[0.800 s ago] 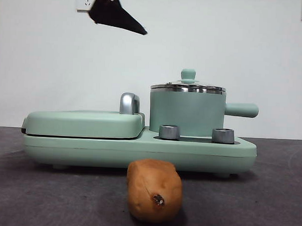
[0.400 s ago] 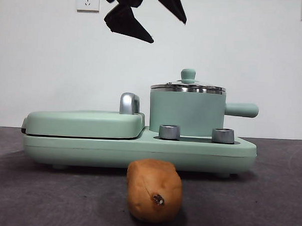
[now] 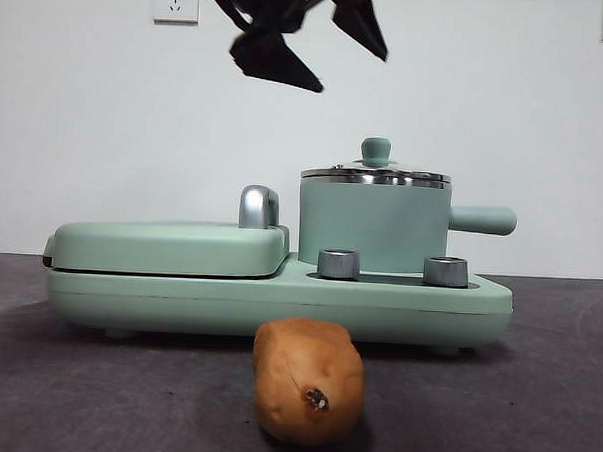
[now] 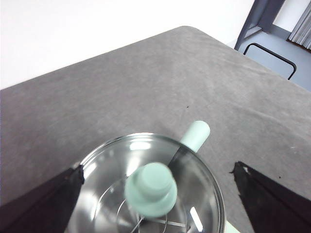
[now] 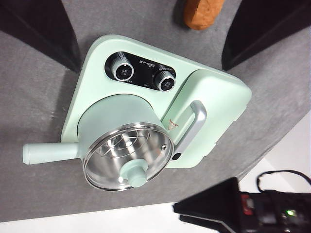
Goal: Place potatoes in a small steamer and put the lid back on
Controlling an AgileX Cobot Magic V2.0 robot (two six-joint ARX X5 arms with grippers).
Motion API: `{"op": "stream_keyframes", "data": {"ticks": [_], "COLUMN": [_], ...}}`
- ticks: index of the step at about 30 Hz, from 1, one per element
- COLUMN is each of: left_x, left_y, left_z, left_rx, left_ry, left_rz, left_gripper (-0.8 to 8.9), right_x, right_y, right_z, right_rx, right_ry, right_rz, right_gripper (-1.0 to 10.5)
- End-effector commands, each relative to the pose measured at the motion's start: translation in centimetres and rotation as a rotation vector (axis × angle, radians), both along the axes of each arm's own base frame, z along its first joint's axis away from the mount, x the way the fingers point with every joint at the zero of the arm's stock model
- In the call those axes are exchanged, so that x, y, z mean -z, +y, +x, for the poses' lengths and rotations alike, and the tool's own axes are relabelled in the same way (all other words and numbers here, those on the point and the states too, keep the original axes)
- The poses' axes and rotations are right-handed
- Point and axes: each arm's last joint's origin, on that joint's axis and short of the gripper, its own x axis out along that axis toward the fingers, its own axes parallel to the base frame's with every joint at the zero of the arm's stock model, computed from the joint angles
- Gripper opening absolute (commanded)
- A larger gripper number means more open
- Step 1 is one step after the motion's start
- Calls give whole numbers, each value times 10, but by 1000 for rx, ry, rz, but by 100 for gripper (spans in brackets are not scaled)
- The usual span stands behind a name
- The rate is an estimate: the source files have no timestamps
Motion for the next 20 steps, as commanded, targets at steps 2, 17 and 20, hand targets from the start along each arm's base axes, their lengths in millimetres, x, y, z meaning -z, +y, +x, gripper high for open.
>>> {"op": "stream_keyframes", "data": {"ticks": [2,17,20], "left_x": [13,48,56], "left_y": [-19,-46,-49], "left_z": [6,17,19], "left_rx": [39,31,34], "left_ry": [-38,-44,-30], "left_rz": [31,51,63], "left_gripper": [427,422,409], "right_x": [-5,-5,-5], "right_y": [0,0,0], "right_z": [0,0,0], "right_rx": [-3,-2,-2], "right_ry": [-19,-18,-18], "right_rz": [3,3,3], "right_gripper": [464,464,464]}}
